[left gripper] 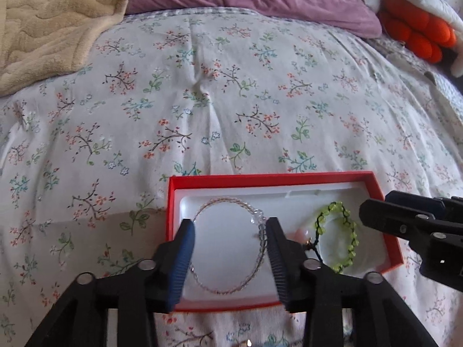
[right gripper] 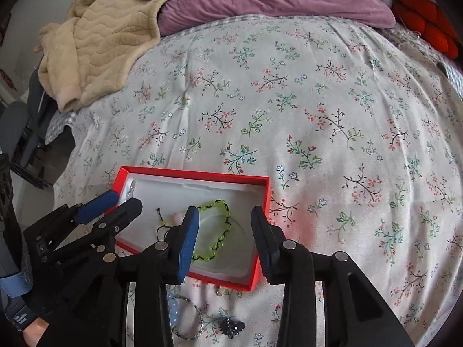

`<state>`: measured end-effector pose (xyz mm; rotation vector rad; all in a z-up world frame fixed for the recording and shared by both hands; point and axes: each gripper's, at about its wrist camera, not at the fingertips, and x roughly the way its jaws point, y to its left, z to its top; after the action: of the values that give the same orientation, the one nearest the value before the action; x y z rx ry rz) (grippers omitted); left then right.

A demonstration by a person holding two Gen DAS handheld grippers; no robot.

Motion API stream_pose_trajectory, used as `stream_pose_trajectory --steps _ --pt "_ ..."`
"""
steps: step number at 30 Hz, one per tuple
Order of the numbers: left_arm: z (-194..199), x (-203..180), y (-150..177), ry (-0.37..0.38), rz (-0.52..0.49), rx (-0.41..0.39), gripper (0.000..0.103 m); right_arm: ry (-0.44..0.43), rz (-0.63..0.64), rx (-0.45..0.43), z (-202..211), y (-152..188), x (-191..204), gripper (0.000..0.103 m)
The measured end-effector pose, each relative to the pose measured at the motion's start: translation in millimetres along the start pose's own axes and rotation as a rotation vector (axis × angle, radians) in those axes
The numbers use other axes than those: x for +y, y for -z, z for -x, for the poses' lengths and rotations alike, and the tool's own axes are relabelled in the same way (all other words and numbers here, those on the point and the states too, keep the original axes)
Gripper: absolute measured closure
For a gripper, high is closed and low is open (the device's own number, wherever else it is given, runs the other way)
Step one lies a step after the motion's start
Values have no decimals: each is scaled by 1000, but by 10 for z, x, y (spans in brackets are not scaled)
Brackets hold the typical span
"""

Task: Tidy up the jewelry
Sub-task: 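Carry both bracelets into the red box and open both tools, then move both tools back over the pile, left tool toward the gold rings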

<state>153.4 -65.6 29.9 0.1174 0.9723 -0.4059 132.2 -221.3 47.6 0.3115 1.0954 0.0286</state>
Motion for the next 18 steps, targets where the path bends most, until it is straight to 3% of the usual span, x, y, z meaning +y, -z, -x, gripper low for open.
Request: stream_pose_trajectory --steps 9,18 --pt "228 8 173 -42 -12 3 27 27 29 9 175 182 15 56" --pt "348 7 388 -71 -17 31 12 54 58 23 306 426 12 42"
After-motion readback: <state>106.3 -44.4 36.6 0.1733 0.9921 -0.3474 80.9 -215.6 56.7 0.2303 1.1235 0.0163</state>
